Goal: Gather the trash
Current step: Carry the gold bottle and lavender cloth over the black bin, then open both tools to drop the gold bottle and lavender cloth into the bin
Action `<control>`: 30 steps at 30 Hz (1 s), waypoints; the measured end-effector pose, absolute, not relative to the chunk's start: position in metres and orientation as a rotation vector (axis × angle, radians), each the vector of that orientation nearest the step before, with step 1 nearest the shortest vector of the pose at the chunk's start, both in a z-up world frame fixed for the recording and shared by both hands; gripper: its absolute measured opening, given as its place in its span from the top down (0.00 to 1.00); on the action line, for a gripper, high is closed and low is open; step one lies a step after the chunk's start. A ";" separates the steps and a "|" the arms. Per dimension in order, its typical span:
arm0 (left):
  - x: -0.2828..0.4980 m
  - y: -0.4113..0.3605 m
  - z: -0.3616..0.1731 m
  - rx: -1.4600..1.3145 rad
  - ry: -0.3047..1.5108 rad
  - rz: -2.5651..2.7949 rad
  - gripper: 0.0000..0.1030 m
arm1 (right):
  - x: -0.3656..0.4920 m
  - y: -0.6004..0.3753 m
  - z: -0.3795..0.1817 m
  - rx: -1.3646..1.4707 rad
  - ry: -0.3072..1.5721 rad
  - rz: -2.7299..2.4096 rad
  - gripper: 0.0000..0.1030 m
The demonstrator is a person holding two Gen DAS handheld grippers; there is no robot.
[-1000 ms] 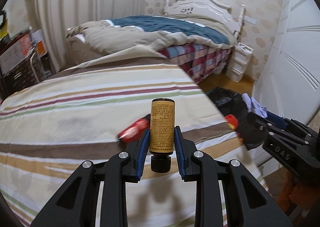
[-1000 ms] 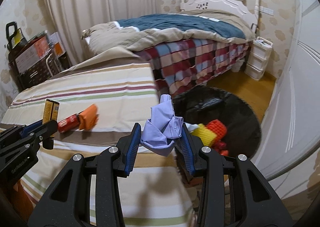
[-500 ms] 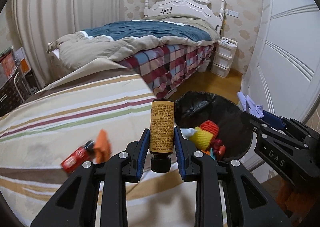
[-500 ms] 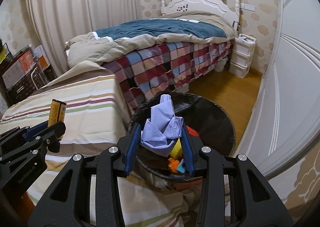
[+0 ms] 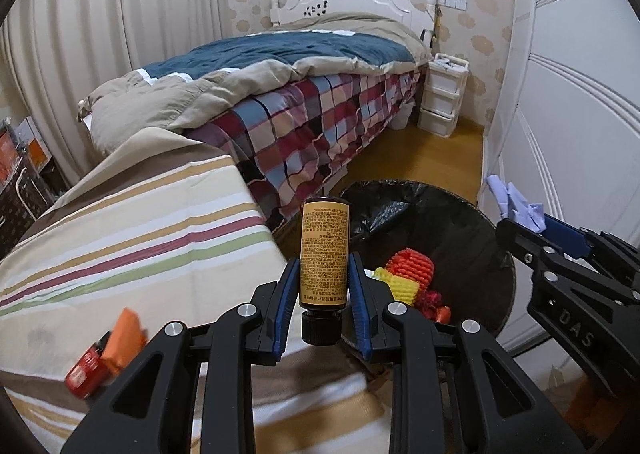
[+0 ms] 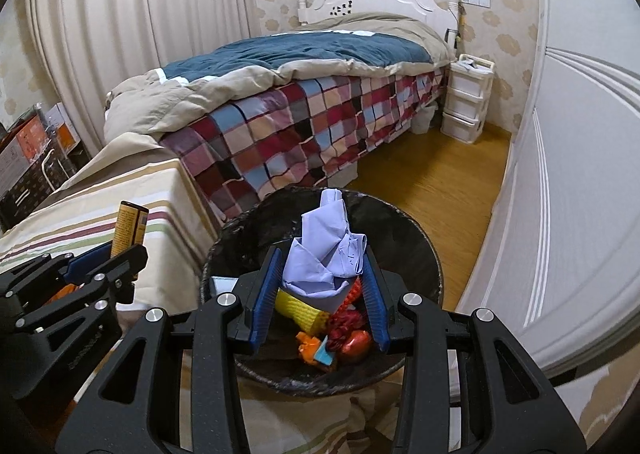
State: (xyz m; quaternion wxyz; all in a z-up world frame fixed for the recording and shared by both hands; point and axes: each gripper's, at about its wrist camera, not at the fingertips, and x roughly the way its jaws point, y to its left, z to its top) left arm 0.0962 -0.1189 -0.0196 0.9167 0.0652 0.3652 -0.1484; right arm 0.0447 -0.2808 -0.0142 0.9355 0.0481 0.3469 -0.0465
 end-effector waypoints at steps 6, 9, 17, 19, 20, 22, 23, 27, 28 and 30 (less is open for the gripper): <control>0.114 -0.135 -0.027 0.163 0.756 -0.295 0.73 | 0.058 -0.292 -0.024 0.105 0.726 -0.104 0.63; 0.122 -0.142 -0.030 0.166 0.764 -0.294 0.73 | 0.063 -0.296 -0.028 0.109 0.736 -0.111 0.63; 0.136 -0.160 -0.037 0.198 0.778 -0.296 0.73 | 0.077 -0.310 -0.040 0.122 0.763 -0.135 0.62; 0.139 -0.163 -0.039 0.208 0.785 -0.297 0.73 | 0.081 -0.311 -0.043 0.124 0.768 -0.141 0.62; 0.141 -0.164 -0.040 0.208 0.793 -0.297 0.73 | 0.081 -0.312 -0.044 0.125 0.771 -0.142 0.62; 0.143 -0.164 -0.040 0.207 0.796 -0.295 0.73 | 0.083 -0.313 -0.045 0.124 0.775 -0.144 0.62; 0.143 -0.164 -0.040 0.207 0.795 -0.294 0.73 | 0.083 -0.313 -0.046 0.123 0.776 -0.145 0.62; 0.144 -0.165 -0.039 0.209 0.794 -0.294 0.59 | 0.084 -0.313 -0.046 0.121 0.773 -0.151 0.61; 0.144 -0.164 -0.038 0.207 0.787 -0.293 0.52 | 0.084 -0.314 -0.046 0.119 0.772 -0.152 0.61; 0.143 -0.164 -0.037 0.205 0.776 -0.294 0.45 | 0.083 -0.314 -0.046 0.117 0.770 -0.156 0.59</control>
